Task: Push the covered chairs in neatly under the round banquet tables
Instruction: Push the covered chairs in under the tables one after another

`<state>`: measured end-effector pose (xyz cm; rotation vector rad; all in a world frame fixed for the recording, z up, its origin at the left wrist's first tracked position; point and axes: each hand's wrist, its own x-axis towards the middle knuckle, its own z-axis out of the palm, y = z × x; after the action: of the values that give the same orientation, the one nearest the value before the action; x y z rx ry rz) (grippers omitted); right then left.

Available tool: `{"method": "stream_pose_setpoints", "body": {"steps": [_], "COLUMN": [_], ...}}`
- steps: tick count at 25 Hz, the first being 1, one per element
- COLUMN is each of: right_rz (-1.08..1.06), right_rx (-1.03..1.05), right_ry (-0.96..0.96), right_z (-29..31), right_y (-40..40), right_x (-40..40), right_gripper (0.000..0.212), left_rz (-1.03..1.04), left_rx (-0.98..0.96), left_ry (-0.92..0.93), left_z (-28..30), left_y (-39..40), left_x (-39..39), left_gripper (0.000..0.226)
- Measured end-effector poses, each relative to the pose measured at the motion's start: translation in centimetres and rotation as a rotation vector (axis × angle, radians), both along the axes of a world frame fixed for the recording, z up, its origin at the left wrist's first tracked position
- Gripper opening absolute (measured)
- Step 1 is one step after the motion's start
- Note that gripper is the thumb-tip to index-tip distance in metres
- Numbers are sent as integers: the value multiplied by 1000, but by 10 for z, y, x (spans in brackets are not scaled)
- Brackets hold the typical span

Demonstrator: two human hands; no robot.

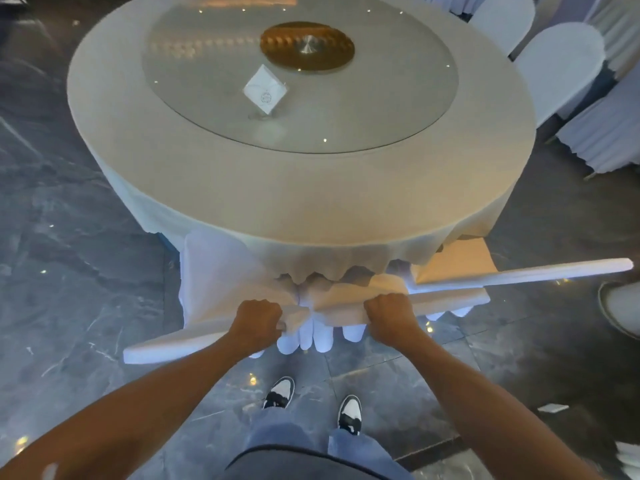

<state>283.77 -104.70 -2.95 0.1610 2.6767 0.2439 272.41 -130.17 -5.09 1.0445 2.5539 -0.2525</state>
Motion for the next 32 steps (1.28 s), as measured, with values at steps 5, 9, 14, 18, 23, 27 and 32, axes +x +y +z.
{"method": "stream_pose_setpoints", "body": {"steps": [5, 9, 14, 18, 23, 27, 32], "right_rz": [45, 83, 13, 12, 18, 23, 91], "right_rx": [-30, -22, 4, 24, 5, -48, -318], "right_ry": [16, 99, 43, 26, 48, 37, 202], "right_z": [3, -1, 6, 2, 2, 0, 6], "right_y": [0, 23, 23, 21, 22, 28, 62], "right_x": [2, 19, 6, 5, 4, 7, 31], "right_gripper": [18, 27, 24, 24, 22, 27, 46], "left_rz": [190, 192, 210, 206, 232, 181, 138], "left_rx": [23, -80, -124, -133, -136, -120, 152], "left_ry": [-42, -16, -14, -13, -22, -35, -244], "left_z": [5, -1, 1, -2, 4, 12, 19], "left_y": [-11, -24, -18, -24, -21, -11, 67], "left_x": [15, 12, 14, 22, 25, 27, 42], "left_gripper": [26, 25, 24, 27, 23, 19, 41]}}
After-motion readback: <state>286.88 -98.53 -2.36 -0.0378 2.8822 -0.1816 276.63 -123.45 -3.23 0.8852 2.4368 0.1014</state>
